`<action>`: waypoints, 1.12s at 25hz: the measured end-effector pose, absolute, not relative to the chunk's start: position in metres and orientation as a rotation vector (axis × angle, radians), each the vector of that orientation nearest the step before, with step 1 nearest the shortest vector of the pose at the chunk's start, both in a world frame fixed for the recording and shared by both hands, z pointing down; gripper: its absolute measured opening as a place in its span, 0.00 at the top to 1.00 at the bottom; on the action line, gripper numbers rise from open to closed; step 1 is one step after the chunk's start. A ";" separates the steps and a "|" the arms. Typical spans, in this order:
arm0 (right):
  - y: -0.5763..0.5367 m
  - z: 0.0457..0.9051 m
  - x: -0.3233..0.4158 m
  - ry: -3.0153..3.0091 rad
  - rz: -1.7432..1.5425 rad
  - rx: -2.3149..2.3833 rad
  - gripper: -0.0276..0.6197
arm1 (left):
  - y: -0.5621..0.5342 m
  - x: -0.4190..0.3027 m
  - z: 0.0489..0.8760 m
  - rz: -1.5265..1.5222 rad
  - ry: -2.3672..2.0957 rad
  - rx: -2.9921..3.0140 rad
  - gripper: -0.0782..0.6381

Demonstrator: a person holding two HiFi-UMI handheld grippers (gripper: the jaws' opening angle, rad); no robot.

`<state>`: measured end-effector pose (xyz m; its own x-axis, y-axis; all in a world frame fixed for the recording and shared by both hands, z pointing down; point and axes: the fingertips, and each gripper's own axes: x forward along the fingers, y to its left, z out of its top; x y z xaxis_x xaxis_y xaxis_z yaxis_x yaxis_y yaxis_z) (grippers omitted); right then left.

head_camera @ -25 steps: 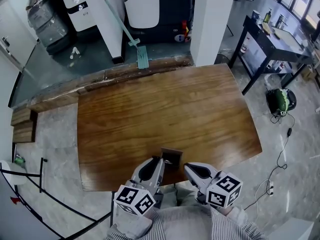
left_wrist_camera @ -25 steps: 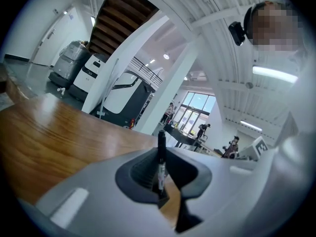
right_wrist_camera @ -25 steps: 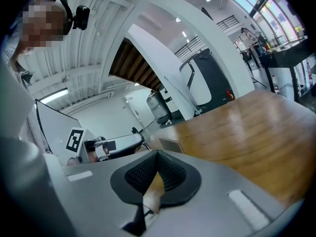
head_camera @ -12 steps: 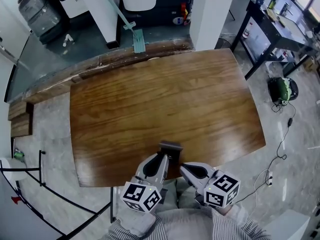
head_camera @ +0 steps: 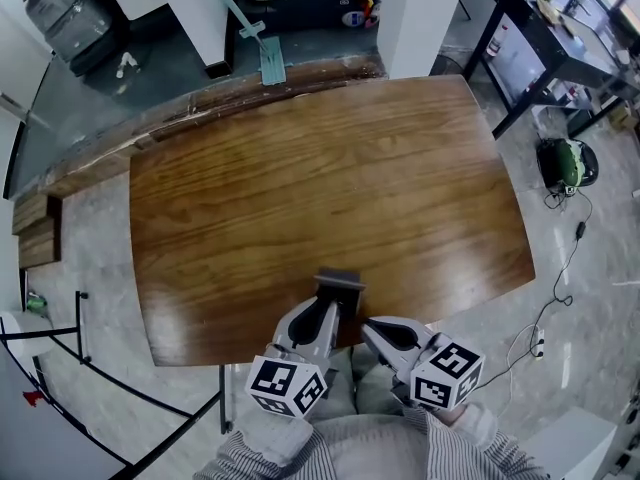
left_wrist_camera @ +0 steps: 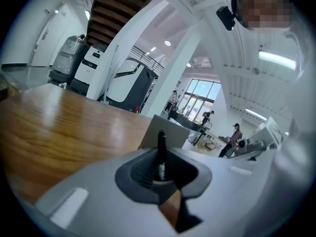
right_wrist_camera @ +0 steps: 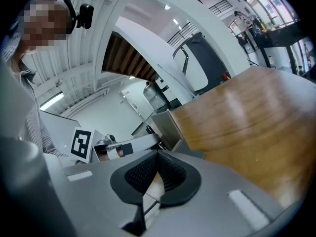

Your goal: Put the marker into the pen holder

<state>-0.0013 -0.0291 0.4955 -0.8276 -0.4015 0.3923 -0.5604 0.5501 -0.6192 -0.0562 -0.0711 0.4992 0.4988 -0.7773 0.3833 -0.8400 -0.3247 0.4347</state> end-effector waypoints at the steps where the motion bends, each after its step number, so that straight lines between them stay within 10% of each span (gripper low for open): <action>1: -0.028 0.497 -0.001 -2.575 1.147 0.812 0.96 | -0.072 -0.055 0.499 0.148 -1.322 2.166 0.82; 28: -0.029 0.497 0.001 -2.579 1.176 0.831 0.96 | -0.068 -0.037 0.509 0.505 -1.374 2.294 0.82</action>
